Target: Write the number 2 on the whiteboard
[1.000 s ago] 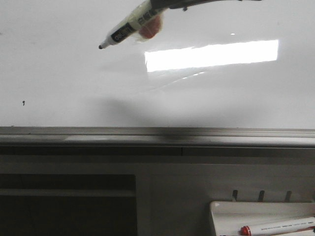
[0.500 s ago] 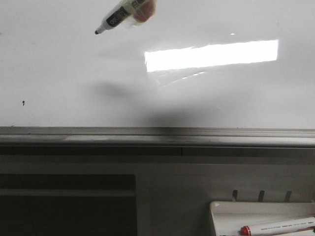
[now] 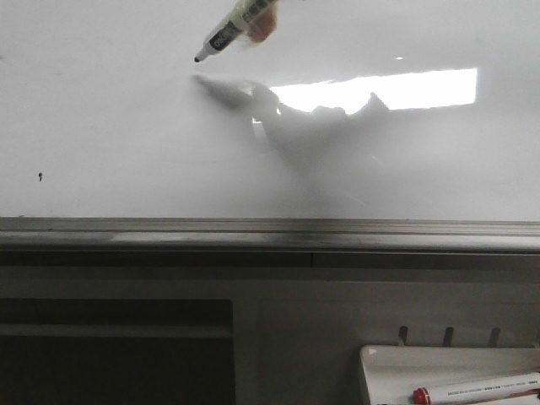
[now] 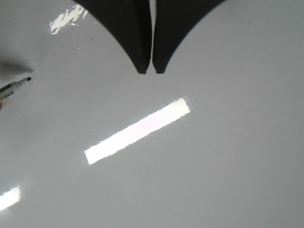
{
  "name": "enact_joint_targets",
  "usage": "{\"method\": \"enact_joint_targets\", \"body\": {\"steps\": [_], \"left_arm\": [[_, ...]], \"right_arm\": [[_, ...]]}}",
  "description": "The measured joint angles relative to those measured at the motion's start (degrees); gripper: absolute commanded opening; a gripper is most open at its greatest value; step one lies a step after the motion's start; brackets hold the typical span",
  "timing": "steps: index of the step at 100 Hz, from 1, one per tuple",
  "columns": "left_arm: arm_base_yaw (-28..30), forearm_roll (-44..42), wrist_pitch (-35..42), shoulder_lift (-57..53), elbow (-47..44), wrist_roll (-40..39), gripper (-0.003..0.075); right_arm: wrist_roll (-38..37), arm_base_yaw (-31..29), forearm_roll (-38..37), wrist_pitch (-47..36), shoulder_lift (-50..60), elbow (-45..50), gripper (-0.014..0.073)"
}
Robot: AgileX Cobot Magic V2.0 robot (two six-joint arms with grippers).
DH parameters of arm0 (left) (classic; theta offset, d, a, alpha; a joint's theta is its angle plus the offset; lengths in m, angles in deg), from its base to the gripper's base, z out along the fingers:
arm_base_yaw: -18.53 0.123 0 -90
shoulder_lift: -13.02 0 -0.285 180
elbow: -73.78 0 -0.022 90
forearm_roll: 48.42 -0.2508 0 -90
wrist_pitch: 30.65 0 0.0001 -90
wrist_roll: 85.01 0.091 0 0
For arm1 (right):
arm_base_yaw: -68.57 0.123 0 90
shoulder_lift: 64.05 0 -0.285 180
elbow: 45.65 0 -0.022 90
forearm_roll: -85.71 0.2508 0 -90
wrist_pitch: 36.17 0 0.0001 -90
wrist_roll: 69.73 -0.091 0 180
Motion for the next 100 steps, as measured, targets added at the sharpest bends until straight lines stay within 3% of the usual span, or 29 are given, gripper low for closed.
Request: {"method": "enact_joint_targets", "body": {"steps": [50, 64, 82, 100], "left_arm": [[0.00, 0.26, -0.21, 0.00, 0.00, 0.00, -0.0020], [0.00, 0.26, -0.21, 0.00, 0.00, 0.00, -0.0020], [0.00, 0.35, -0.21, 0.00, 0.00, 0.00, -0.0020], [0.00, 0.35, -0.21, 0.00, 0.00, 0.00, -0.0020]], "right_arm": [[-0.11, -7.61, 0.00, -2.96, 0.73, -0.41, -0.0050], [-0.11, -9.34, 0.00, 0.32, 3.14, 0.10, -0.0050], [-0.11, -8.26, 1.38, 3.51, 5.36, 4.29, -0.0050], [-0.11, -2.85, 2.42, 3.25, 2.92, 6.14, -0.0050]]}}
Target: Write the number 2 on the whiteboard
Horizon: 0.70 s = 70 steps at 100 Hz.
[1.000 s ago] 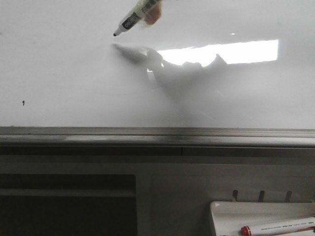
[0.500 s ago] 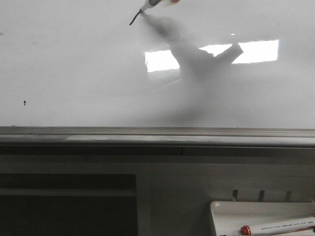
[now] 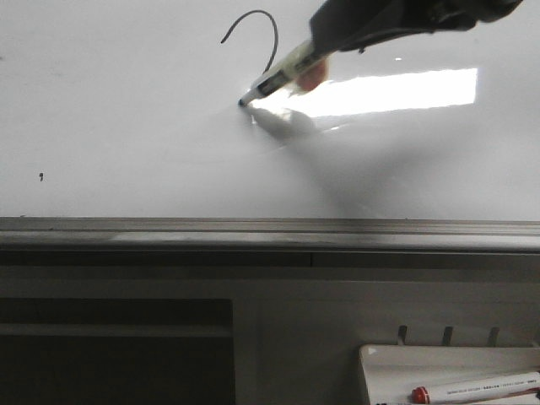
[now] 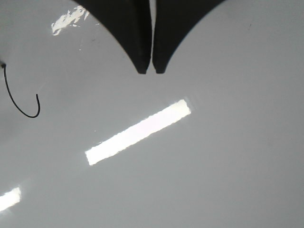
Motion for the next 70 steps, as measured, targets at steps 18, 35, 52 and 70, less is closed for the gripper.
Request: {"method": "enact_joint_targets", "body": {"steps": [18, 35, 52, 70], "left_arm": [[0.00, 0.00, 0.00, 0.00, 0.00, 0.00, -0.0020], [0.00, 0.00, 0.00, 0.00, 0.00, 0.00, -0.0020], [0.00, 0.00, -0.08, 0.00, 0.00, 0.00, -0.0020], [0.00, 0.00, -0.08, 0.00, 0.00, 0.00, -0.0020]], "right_arm": [[0.00, 3.88, 0.71, -2.62, -5.08, -1.01, -0.0050], [0.00, 4.14, 1.49, -2.55, -5.14, -1.25, -0.0050], [0.00, 0.88, 1.81, -0.62, -0.48, 2.30, -0.0050], [0.00, -4.23, 2.58, 0.45, 6.67, 7.97, -0.0050]]}}
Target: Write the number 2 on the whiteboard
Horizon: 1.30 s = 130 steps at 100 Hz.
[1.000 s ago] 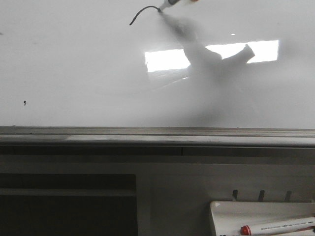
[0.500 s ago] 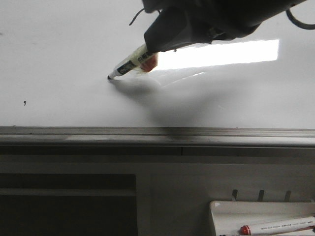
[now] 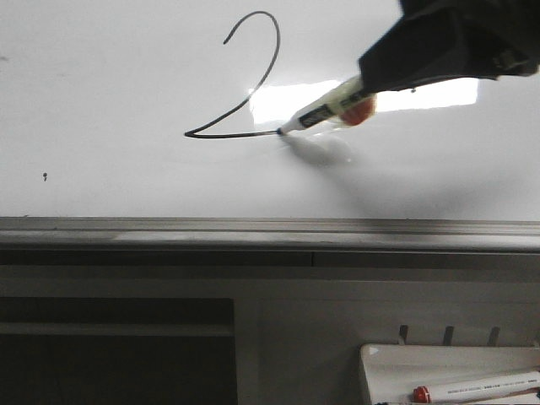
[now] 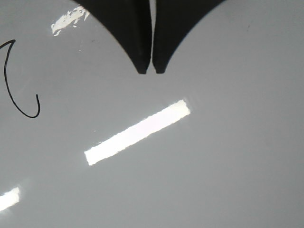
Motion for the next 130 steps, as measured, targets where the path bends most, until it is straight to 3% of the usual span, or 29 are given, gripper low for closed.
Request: {"method": "enact_joint_targets", "body": {"steps": [28, 50, 62, 73, 84, 91, 130], "left_arm": [[0.00, 0.68, 0.12, 0.00, 0.00, 0.00, -0.0020], [0.00, 5.74, 2.24, 0.00, 0.00, 0.00, -0.0020], [0.00, 9.41, 7.08, 0.00, -1.13, -0.09, -0.0015], [0.00, 11.25, 15.46, 0.00, -5.04, 1.52, 0.0097], [0.00, 11.49, 23.14, 0.93, -10.49, 2.34, 0.0330], [0.00, 10.87, 26.76, 2.94, -13.55, 2.58, 0.0431], [0.00, -5.49, 28.97, 25.97, -15.74, 2.72, 0.0377]], "right_arm": [[0.00, -2.91, 0.29, 2.65, 5.85, 2.06, -0.0050], [0.00, 5.21, 0.18, 6.23, 8.52, 0.77, -0.0050], [0.00, 10.46, 0.18, 6.94, 8.63, -1.08, -0.0050], [0.11, 14.55, -0.19, 8.12, 6.99, -3.28, -0.0050], [0.65, 16.81, -1.62, 11.93, 4.00, -5.99, -0.0050], [0.89, 17.19, -2.23, 16.00, 1.57, -8.33, -0.0050], [1.22, 17.19, -1.72, 26.99, -5.24, -21.55, -0.0050]]}}
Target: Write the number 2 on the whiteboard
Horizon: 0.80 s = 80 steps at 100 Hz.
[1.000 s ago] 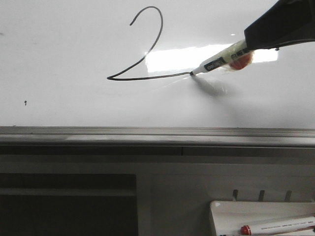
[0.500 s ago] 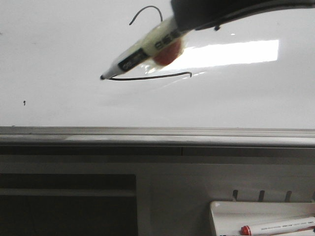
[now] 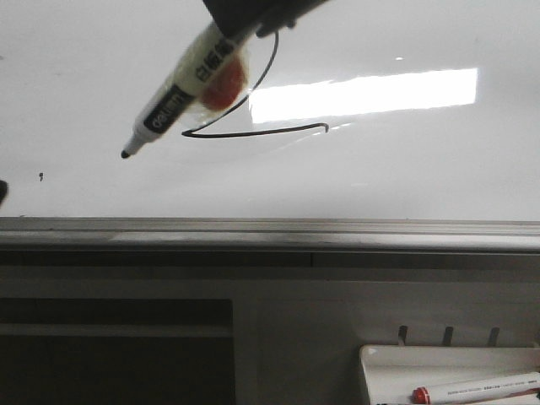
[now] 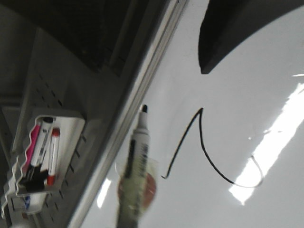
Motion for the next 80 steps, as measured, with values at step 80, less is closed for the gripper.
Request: {"method": "enact_joint_targets", "body": {"steps": [80], "left_arm": [[3.08, -0.65, 10.51, 15.62, 8.13, -10.55, 0.0347]], "right_arm": [[0.24, 1.79, 1.75, 2.90, -4.51, -2.86, -0.0050]]}}
